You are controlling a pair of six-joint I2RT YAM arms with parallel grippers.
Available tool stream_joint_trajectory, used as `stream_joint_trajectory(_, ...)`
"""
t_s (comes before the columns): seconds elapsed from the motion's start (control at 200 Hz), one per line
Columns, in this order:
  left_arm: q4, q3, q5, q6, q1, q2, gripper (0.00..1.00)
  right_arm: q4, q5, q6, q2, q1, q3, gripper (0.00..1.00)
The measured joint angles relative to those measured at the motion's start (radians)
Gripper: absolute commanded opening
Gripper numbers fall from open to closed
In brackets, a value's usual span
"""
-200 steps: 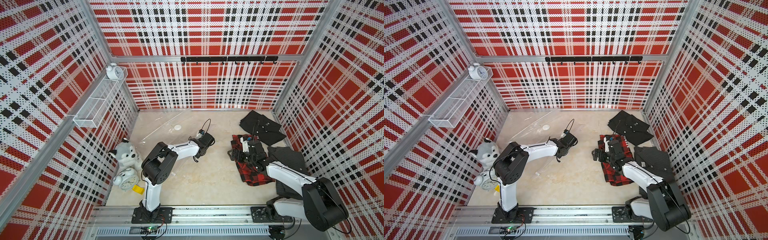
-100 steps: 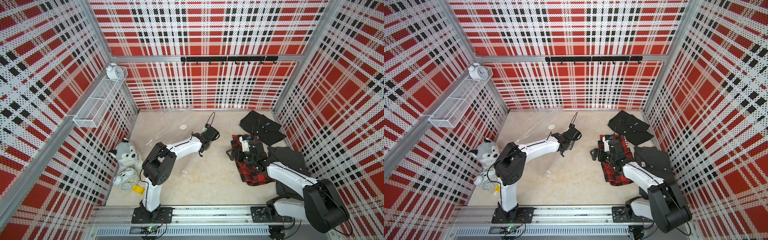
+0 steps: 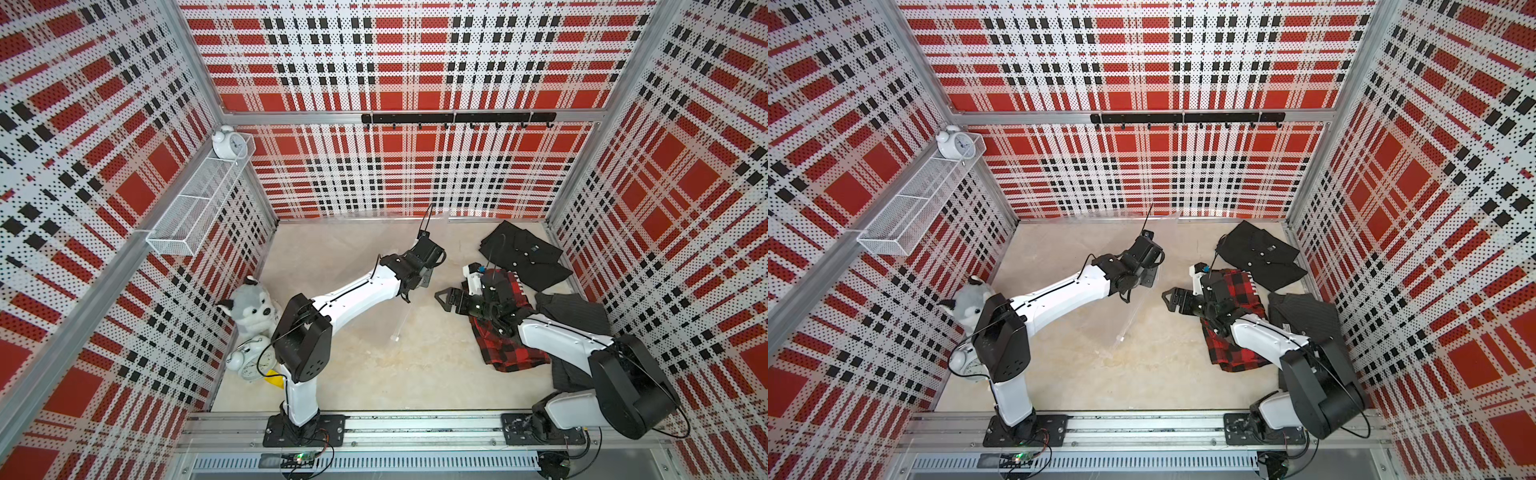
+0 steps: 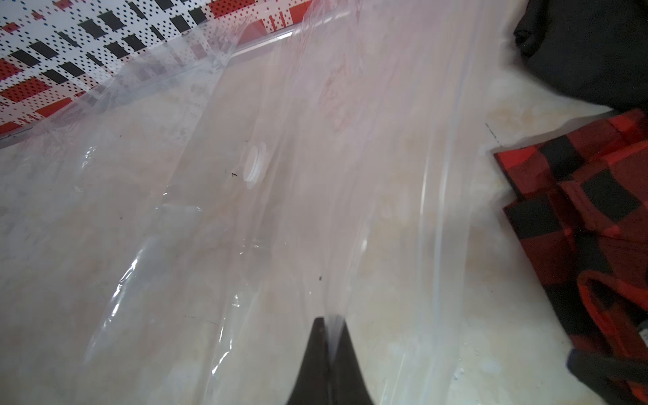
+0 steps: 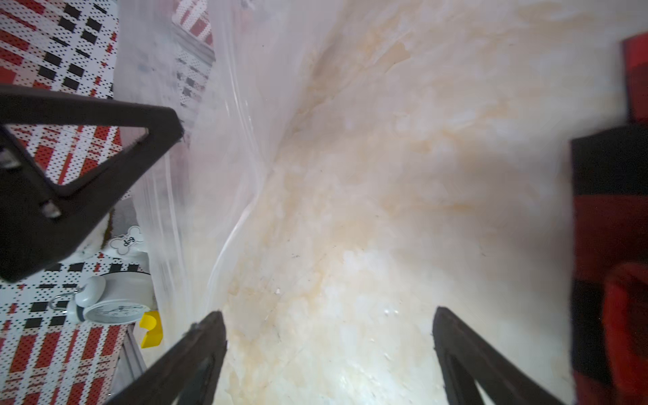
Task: Place the folded shirt into the vacuum bag
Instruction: Open the vacuum bag at the center of the board.
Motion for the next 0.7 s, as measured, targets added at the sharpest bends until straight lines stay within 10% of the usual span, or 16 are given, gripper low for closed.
stream_joint_trajectory(0.381, 0.055, -0.085, 0.062, -0.027, 0.035, -0.076, 0.00, 0.113, 0.039, 0.114, 0.159, 0.099, 0.121, 0.90)
stream_joint_trajectory(0.701, 0.075, -0.118, 0.029, -0.041, 0.045, -0.113, 0.00, 0.003, 0.211, 0.114, 0.280, 0.168, 0.242, 0.43)
